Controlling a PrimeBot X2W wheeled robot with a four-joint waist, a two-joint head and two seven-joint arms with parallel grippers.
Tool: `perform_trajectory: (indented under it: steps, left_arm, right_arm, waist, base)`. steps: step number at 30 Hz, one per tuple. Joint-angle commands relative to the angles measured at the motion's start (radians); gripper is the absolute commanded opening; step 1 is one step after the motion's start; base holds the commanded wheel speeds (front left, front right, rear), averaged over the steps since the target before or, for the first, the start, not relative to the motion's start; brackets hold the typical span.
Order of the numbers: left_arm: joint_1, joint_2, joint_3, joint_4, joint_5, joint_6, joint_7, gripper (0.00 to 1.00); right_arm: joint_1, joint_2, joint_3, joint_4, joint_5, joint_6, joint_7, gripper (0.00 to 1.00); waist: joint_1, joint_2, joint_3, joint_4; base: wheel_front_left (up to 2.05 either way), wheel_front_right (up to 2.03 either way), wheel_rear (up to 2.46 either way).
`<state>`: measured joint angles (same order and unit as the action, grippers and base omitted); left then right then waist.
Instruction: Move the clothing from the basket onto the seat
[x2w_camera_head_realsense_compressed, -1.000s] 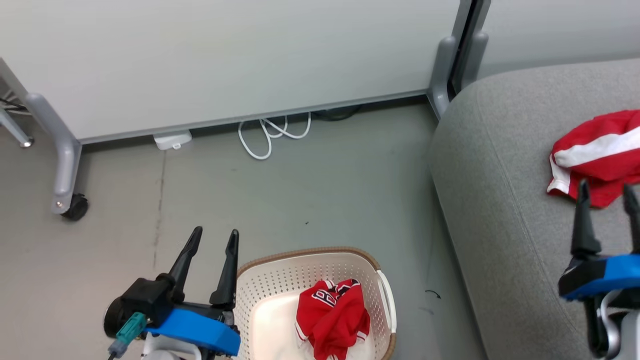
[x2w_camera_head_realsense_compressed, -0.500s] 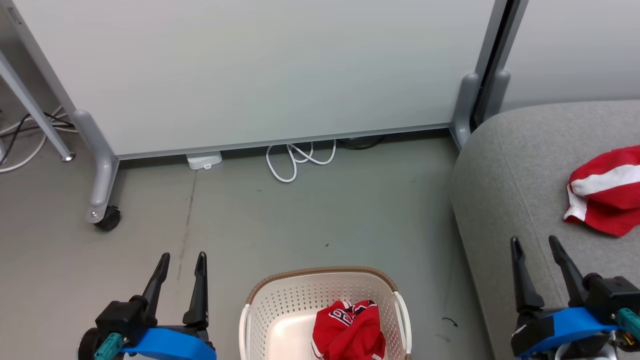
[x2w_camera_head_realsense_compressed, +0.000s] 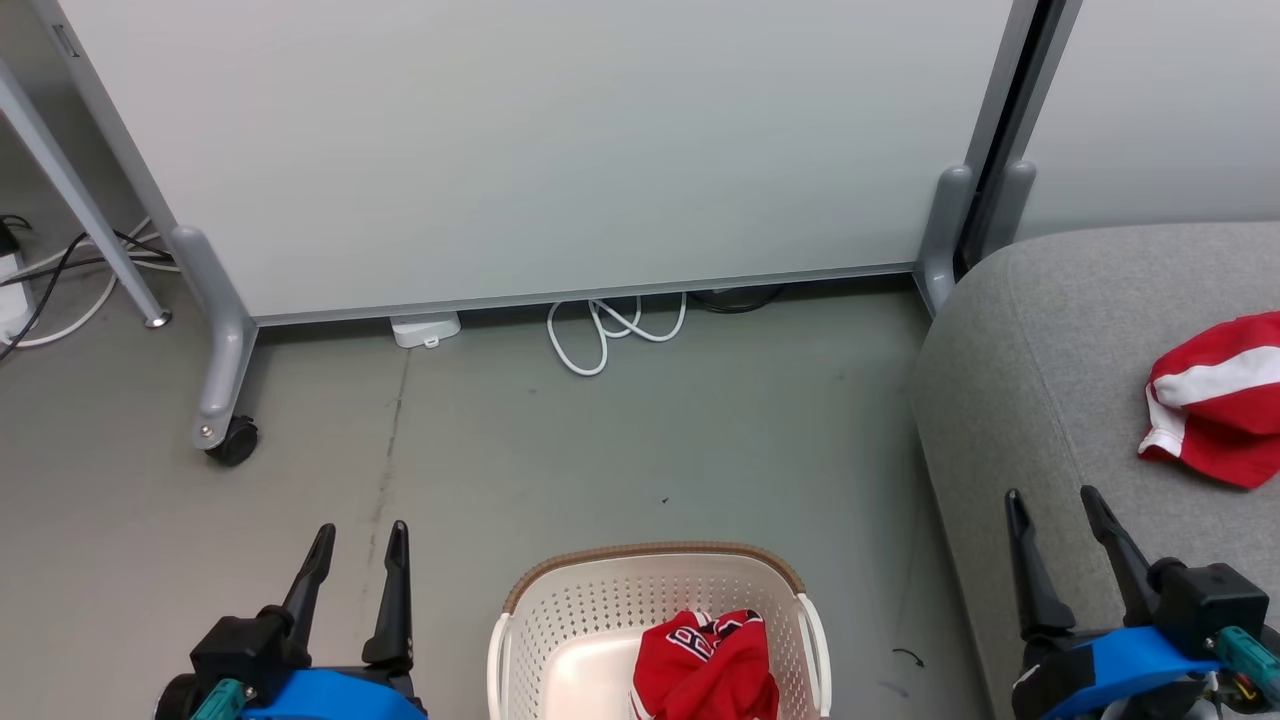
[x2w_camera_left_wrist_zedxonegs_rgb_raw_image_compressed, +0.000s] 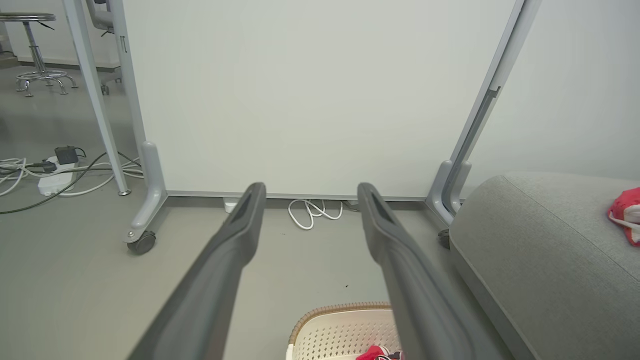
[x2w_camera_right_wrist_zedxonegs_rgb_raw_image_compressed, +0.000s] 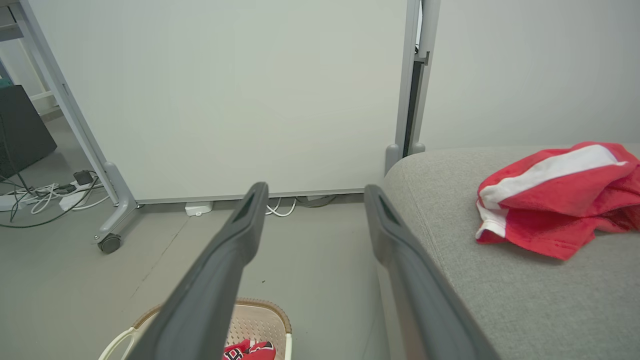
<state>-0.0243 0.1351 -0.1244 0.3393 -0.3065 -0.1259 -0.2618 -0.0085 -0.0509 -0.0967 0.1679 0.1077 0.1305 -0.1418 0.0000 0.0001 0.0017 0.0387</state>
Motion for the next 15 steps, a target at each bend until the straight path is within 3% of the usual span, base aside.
perform_trajectory:
  steps: [1,15]
  left_arm:
    - [0.004,-0.001,0.002,0.001,0.004,-0.007,-0.005,1.00]
    - [0.006,-0.002,-0.002,-0.003,0.006,-0.007,-0.005,1.00]
  right_arm:
    - [0.010,0.001,0.001,-0.005,-0.003,0.000,0.002,1.00]
    - [0.008,0.001,0.017,-0.012,0.010,0.000,-0.002,1.00]
  waist:
    - [0.0000,-0.0001,0.001,-0.001]
    - [0.0000,-0.0001,0.022,-0.007]
  base:
    - [0.00,0.00,0.00]
    - [0.00,0.00,0.00]
